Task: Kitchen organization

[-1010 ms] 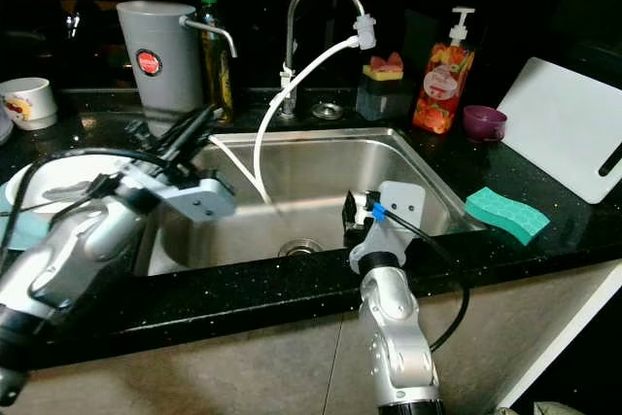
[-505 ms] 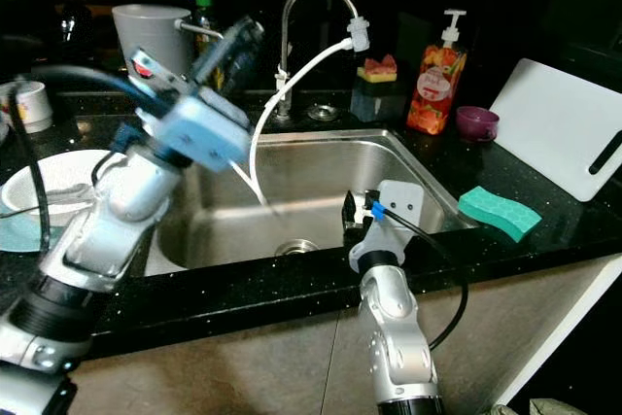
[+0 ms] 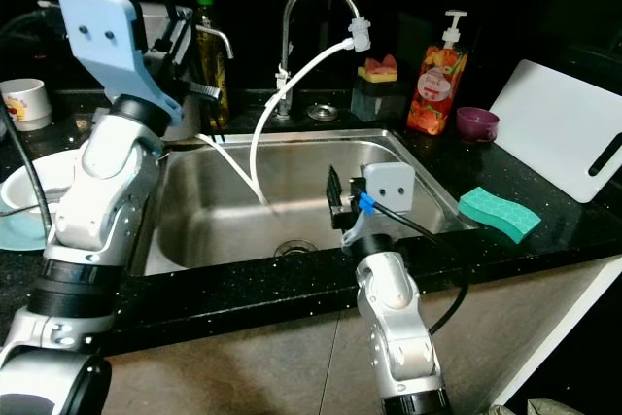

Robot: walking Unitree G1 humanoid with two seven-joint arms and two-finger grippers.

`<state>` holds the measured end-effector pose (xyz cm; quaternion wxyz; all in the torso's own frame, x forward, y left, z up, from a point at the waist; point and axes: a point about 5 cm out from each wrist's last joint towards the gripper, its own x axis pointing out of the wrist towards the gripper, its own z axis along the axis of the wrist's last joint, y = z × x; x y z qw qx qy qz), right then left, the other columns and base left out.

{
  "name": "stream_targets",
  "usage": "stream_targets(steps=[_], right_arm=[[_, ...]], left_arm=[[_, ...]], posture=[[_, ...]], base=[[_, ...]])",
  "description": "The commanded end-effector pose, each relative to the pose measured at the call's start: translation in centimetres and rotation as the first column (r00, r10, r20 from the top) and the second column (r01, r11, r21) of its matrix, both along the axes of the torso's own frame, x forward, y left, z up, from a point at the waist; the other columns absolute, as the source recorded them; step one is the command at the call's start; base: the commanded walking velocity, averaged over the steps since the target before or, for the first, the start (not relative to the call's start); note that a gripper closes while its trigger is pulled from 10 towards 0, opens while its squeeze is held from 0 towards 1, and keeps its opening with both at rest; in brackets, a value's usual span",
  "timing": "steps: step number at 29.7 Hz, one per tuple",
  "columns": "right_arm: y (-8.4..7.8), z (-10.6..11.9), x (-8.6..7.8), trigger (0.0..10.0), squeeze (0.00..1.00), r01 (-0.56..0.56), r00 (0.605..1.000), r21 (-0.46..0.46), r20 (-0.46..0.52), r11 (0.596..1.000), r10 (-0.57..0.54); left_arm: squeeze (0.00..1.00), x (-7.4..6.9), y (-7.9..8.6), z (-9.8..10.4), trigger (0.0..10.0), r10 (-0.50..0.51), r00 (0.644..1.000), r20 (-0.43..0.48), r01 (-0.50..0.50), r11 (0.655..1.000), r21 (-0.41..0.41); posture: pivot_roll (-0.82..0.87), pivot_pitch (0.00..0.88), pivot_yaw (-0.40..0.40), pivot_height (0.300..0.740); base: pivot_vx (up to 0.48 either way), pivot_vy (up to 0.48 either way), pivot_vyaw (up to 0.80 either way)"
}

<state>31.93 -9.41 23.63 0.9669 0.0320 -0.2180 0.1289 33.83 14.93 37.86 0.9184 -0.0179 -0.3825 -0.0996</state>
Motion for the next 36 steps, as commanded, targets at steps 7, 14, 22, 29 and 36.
stream_targets(steps=[7,14,22,29,36], right_arm=[[2.2,1.5,-1.4,10.0,0.00,-0.110,0.986,-0.158,0.107,0.981,0.128],[3.0,1.7,-1.8,10.0,0.00,-0.143,0.977,-0.211,0.123,0.967,0.172],[4.0,1.7,-1.9,10.0,0.00,-0.139,0.970,-0.325,0.145,0.935,0.195],[4.2,1.6,-1.6,10.0,0.00,-0.093,0.975,-0.348,0.156,0.933,0.155],[3.7,1.6,-1.0,10.0,0.00,-0.025,0.984,-0.335,0.157,0.942,0.082]], left_arm=[[0.00,0.3,1.4,1.7,10.0,-0.336,0.940,-0.058,0.320,0.928,-0.193],[0.00,0.4,0.4,-0.2,10.0,-0.490,0.854,-0.177,0.458,0.867,-0.195],[0.00,-0.4,-1.2,-1.6,10.0,-0.608,0.766,-0.211,0.577,0.794,-0.194],[0.00,-1.1,-2.2,-2.0,10.0,-0.662,0.716,-0.221,0.638,0.749,-0.177],[0.00,-2.1,-2.7,-2.3,10.0,-0.716,0.666,-0.209,0.700,0.697,-0.159]], posture=[[0.10,0.082,-0.098,0.740],[0.10,0.082,-0.096,0.740],[0.10,0.081,-0.095,0.740],[0.10,0.081,-0.095,0.740],[0.10,0.078,-0.095,0.740]], base=[[0.000,0.000,0.00],[0.000,0.000,0.00],[0.000,0.000,0.00],[0.000,0.000,0.00],[0.000,0.000,0.00]])
